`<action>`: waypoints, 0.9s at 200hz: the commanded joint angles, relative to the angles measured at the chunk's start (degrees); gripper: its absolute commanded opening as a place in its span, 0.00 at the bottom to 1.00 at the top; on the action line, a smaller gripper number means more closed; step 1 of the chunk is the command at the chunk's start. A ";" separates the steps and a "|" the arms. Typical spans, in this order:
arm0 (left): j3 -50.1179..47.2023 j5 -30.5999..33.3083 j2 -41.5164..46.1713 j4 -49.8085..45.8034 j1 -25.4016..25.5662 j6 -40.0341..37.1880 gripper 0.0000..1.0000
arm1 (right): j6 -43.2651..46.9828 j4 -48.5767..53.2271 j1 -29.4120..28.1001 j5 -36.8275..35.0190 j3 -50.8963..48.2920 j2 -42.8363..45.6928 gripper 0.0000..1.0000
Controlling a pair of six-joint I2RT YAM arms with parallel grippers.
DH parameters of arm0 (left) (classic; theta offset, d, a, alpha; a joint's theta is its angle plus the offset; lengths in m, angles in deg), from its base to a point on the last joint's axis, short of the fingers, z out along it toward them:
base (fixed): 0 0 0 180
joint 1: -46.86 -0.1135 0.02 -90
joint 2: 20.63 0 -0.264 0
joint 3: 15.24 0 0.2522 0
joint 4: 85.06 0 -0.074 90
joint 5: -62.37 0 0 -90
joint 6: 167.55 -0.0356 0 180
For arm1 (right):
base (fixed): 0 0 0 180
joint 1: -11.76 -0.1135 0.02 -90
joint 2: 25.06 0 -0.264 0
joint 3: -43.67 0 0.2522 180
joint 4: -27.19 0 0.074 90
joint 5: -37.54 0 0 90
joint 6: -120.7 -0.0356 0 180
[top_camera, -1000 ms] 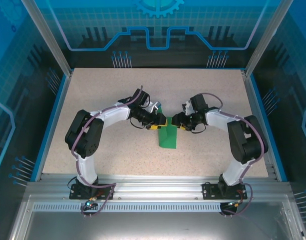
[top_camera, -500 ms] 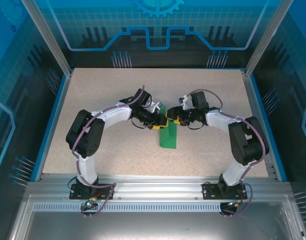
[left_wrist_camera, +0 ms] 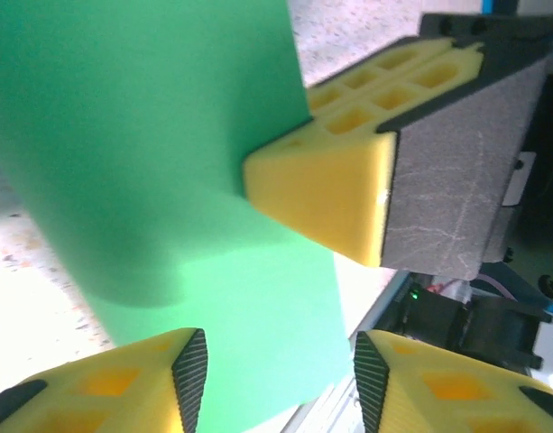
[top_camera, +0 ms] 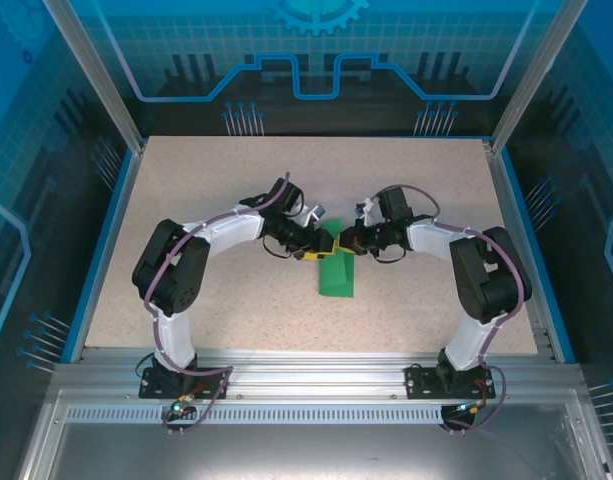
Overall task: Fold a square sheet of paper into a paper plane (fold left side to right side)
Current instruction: First fold in half a square sheet of paper at the center of the table.
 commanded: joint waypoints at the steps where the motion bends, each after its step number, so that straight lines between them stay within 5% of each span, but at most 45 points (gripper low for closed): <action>1: -0.52 6.59 3.73 -3.91 0.16 -0.02 0.53 | 3.11 5.24 0.56 -1.99 0.78 1.23 0.04; 138: -0.30 8.36 -5.04 -0.67 1.60 11.32 0.62 | 3.82 6.84 1.33 -4.95 -0.44 -0.28 0.08; 180: 0.18 9.29 -6.24 -1.09 2.09 12.01 0.61 | 5.68 8.75 2.03 -6.10 -0.53 1.07 0.25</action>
